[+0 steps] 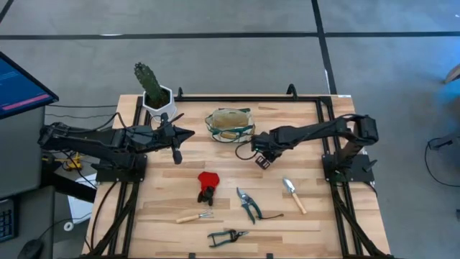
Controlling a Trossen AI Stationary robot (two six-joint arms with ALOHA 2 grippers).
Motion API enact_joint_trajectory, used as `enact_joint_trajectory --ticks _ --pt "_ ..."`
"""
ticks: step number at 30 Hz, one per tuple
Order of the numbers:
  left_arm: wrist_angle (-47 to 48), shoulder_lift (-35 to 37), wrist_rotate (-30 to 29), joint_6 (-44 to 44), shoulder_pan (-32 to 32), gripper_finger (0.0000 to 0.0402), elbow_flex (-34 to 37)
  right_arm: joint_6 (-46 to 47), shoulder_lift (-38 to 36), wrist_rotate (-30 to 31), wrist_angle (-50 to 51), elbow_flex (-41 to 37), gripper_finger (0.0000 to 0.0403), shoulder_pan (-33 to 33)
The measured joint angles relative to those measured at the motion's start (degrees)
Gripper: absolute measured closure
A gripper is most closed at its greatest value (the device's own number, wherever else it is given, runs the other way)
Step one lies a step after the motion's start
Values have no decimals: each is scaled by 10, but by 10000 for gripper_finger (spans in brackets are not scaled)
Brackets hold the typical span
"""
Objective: Pick & Place Garden tools in Gardening bag
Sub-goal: Put the top garden pruner into the gardening bag
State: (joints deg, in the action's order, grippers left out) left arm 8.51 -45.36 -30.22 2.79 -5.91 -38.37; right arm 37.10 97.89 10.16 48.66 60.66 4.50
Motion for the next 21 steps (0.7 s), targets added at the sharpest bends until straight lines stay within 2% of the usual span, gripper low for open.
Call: enact_joint_trajectory --ticks 12,21 --pt "0 0 0 0 0 398 0 -32 46 -28 -61 0 305 -3" --pt "0 0 0 0 0 398 0 -32 32 -28 -48 9 305 -2"
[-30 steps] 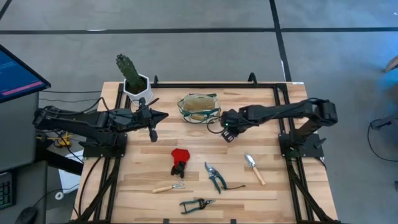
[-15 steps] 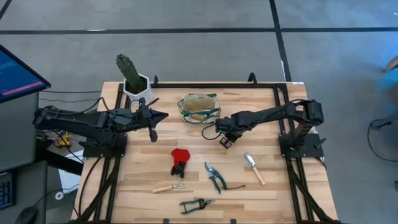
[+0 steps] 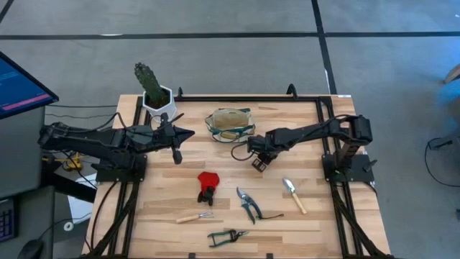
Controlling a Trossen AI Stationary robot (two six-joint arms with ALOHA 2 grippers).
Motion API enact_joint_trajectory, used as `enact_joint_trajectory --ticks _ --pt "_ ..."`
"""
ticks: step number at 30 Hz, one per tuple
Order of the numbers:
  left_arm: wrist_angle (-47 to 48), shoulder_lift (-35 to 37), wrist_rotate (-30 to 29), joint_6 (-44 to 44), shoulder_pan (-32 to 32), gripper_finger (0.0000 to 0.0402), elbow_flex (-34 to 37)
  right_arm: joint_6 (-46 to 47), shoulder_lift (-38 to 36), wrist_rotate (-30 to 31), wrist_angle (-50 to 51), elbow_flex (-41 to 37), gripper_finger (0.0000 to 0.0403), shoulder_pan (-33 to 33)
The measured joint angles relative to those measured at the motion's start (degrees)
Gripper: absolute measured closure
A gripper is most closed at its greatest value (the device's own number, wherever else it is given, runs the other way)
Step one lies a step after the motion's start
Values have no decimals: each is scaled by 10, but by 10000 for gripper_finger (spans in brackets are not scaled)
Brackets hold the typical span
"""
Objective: Pick & Place Garden tools in Gardening bag
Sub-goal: Put the top garden pruner into the gardening bag
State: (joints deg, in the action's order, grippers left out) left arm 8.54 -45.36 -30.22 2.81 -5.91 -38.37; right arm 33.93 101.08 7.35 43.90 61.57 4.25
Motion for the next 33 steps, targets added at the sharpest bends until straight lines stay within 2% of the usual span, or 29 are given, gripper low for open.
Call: enact_joint_trajectory --ticks 25,33 --pt "0 0 0 0 0 398 0 -42 14 19 2 9 305 34" --pt "0 0 0 0 0 398 0 -39 14 -2 -36 -35 305 37"
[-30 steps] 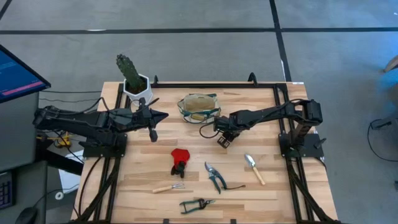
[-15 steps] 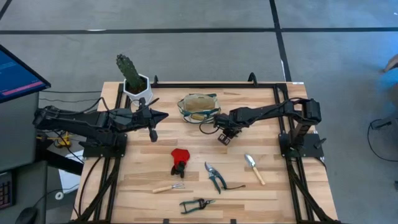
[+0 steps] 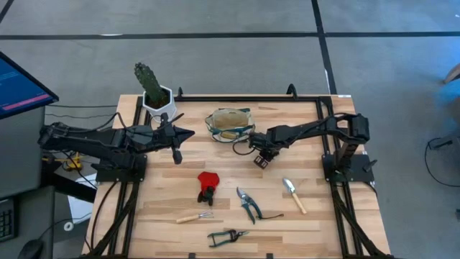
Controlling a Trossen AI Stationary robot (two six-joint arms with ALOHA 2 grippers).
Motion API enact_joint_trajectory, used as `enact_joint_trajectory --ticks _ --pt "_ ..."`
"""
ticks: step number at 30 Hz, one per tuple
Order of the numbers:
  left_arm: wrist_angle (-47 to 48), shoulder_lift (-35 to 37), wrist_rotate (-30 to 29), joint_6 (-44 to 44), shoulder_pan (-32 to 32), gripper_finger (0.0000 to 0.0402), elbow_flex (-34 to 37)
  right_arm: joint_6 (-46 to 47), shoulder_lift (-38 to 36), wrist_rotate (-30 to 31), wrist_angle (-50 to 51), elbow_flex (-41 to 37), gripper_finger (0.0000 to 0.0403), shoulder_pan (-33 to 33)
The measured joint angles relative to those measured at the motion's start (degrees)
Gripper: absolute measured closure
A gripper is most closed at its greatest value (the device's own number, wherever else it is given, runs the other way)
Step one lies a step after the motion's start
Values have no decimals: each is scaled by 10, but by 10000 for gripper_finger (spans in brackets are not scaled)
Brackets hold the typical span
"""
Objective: Pick & Place Garden tools in Gardening bag
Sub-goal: Put the top garden pruner into the gardening bag
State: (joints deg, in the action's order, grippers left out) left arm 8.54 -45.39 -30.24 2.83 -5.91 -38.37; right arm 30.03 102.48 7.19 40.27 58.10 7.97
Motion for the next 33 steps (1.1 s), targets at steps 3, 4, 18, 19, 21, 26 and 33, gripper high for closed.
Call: enact_joint_trajectory --ticks 3,4,18,19,21,26,33 --pt "0 0 0 0 0 398 0 0 -2 0 -6 -9 305 0" --pt "0 0 0 0 0 398 0 0 -3 -1 -7 -10 306 0" --pt "0 0 0 0 0 398 0 0 -2 -1 -17 -11 388 -1" --pt "0 0 0 0 0 398 0 0 -2 -1 -13 -10 388 -1" --pt "0 0 0 0 0 398 0 0 -1 -1 -3 -5 385 -1" --pt "0 0 0 0 0 398 0 -2 0 2 50 5 376 0" --pt "0 0 0 0 0 398 0 -9 -12 4 117 6 385 3"
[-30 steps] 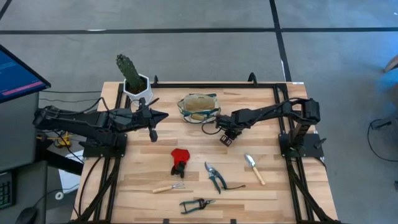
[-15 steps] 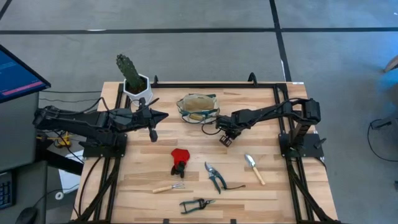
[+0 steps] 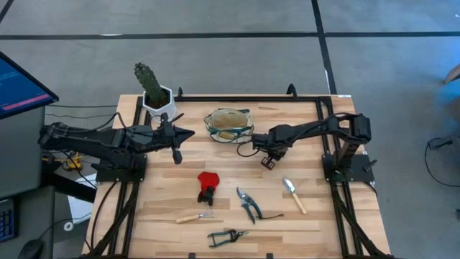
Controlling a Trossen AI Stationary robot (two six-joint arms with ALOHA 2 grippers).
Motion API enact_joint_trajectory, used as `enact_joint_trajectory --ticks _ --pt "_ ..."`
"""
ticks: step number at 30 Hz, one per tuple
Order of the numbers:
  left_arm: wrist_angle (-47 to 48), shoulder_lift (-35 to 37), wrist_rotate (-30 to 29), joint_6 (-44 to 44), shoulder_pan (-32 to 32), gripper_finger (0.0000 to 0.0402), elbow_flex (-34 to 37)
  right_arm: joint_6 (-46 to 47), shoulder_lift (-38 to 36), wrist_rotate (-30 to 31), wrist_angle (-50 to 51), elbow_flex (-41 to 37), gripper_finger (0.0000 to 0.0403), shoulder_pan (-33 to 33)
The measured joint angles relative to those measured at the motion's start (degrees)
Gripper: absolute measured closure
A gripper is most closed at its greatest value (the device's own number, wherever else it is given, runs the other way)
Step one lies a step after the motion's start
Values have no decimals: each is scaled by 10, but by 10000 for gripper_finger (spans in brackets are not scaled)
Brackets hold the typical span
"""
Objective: Pick & Place Garden tools in Gardening bag
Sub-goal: Put the top garden pruner into the gardening bag
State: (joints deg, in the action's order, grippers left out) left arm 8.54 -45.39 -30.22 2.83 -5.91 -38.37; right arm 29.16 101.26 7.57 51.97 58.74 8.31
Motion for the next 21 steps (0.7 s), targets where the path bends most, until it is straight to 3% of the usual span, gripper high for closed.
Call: enact_joint_trajectory --ticks 9,21 --pt "0 0 0 0 0 398 0 -7 -85 34 20 0 386 21" --pt "0 0 0 0 0 398 0 -8 -322 79 45 0 386 86"
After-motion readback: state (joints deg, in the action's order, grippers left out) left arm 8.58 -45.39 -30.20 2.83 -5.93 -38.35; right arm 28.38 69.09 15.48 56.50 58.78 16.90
